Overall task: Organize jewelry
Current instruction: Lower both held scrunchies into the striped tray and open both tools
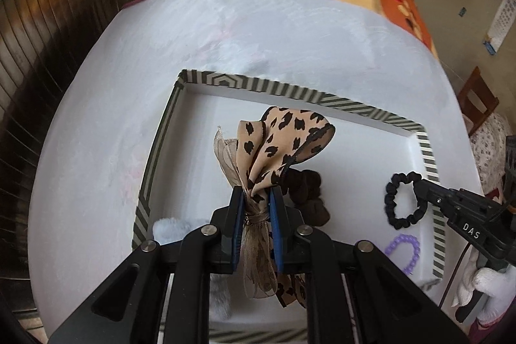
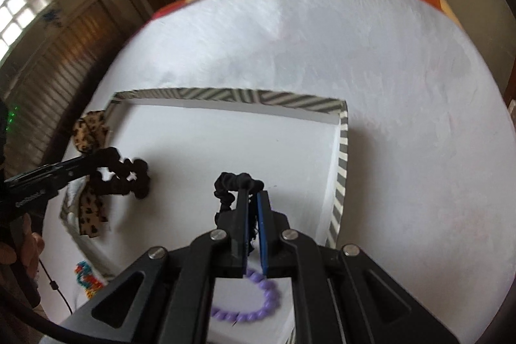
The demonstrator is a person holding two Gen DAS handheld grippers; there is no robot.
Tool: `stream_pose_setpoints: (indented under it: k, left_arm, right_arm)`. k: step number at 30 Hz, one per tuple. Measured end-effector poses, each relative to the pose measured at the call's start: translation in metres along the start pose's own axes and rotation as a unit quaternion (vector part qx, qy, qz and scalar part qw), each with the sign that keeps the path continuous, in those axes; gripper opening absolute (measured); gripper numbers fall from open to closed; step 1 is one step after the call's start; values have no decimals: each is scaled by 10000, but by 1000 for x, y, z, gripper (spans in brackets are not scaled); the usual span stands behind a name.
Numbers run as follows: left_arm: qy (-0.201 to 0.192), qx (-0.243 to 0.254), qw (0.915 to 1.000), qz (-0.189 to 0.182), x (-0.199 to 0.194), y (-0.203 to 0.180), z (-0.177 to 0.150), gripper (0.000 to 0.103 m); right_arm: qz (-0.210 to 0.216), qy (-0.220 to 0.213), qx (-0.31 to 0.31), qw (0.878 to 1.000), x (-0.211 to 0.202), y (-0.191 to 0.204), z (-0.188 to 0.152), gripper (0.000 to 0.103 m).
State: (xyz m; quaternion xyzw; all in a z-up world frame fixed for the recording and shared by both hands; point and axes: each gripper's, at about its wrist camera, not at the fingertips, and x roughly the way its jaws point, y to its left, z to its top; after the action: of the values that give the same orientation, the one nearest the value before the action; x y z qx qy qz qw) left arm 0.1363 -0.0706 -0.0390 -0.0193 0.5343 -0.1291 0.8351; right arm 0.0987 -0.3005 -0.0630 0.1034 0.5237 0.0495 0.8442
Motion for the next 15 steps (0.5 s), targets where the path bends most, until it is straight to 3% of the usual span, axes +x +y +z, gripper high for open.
stream_pose_setpoints:
  k: [3,4,9,11,15]
  left_arm:
    - [44,-9,10000,54,6,0,1,6]
    - [58,-13,10000,68,8,0,1,11]
    - [11,-94,10000,6,8,4,-1,39]
    - [-12,-143,9999,-6,6,5,-2,46]
    - [-95,-113,9999,86,-6,2,-9,46]
  right_arm:
    - [-153,85,-78,9998,10,-2,-2,6]
    - [-156,85,-105,9998,12,-2,-3,10]
    - [54,9,-71,10000,5,-3,-9,45]
    - [114,-39,-81,9999,-3,-2,-11,45]
    - [219,-170,-110,9996,-24,7,-19,46]
